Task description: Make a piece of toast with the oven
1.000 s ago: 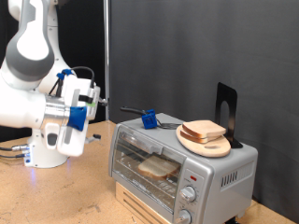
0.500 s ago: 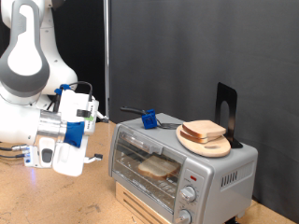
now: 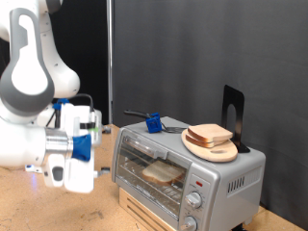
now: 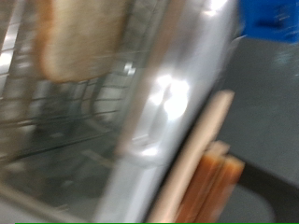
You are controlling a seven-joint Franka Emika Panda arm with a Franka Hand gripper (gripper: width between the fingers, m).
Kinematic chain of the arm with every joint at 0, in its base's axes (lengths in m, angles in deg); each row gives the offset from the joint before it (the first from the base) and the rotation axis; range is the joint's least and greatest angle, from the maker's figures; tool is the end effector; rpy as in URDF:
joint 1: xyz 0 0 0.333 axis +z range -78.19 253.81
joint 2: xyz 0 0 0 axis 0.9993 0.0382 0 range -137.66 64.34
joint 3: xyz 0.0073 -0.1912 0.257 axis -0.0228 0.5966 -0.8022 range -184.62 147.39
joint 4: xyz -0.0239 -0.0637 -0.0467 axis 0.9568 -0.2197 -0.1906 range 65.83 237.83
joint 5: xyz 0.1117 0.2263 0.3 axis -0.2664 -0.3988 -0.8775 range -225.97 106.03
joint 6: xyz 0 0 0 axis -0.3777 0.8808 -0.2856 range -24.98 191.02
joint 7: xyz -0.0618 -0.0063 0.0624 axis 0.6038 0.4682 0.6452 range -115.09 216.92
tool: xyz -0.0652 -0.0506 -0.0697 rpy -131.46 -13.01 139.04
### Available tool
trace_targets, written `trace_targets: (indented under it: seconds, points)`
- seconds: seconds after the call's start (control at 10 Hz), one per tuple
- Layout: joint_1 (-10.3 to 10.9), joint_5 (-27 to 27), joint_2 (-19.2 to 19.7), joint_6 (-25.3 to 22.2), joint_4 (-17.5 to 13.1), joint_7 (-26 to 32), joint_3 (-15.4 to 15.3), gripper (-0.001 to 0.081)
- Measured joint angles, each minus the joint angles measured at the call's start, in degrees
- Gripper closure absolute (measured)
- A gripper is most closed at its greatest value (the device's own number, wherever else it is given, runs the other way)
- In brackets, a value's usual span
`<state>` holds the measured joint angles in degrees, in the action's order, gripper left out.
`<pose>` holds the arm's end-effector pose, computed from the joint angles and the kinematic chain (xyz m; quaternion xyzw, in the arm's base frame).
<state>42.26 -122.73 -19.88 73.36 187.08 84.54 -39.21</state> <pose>0.4912 -0.1354 0.2758 -0.7828 0.1841 0.0417 0.5930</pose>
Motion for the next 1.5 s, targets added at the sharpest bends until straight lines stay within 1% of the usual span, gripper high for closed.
trace_targets:
  seconds: [0.1, 0.2, 0.3, 0.5, 0.6, 0.7, 0.9, 1.1, 1.3, 1.5]
  points:
    - [0.8, -1.9, 1.7, 5.1, -1.0, -0.8, -0.2, 0.0124]
    - [1.7, -3.2, 2.8, 8.4, -1.7, -1.6, -0.3, 0.0124]
    - [1.6, -2.3, 2.8, 6.4, -1.7, -1.5, -0.3, 0.0124]
    - [0.1, -0.1, 3.4, -4.2, -2.9, -1.2, -0.2, 0.0124]
    - [-0.1, 0.9, 4.5, -6.7, -4.3, -0.2, -0.2, 0.0124]
    - [0.1, 1.1, 5.8, -6.4, -5.6, 1.4, -0.3, 0.0124]
    - [1.9, 1.0, 9.3, -1.5, -8.8, 2.0, -0.5, 0.0124]
    - [3.6, 1.0, 12.9, 2.4, -12.8, 2.0, -0.7, 0.0124]
    - [5.0, 1.4, 17.0, 4.7, -17.3, 1.2, -0.6, 0.0124]
    - [6.1, 2.7, 21.4, 5.6, -22.3, 0.2, -0.4, 0.0124]
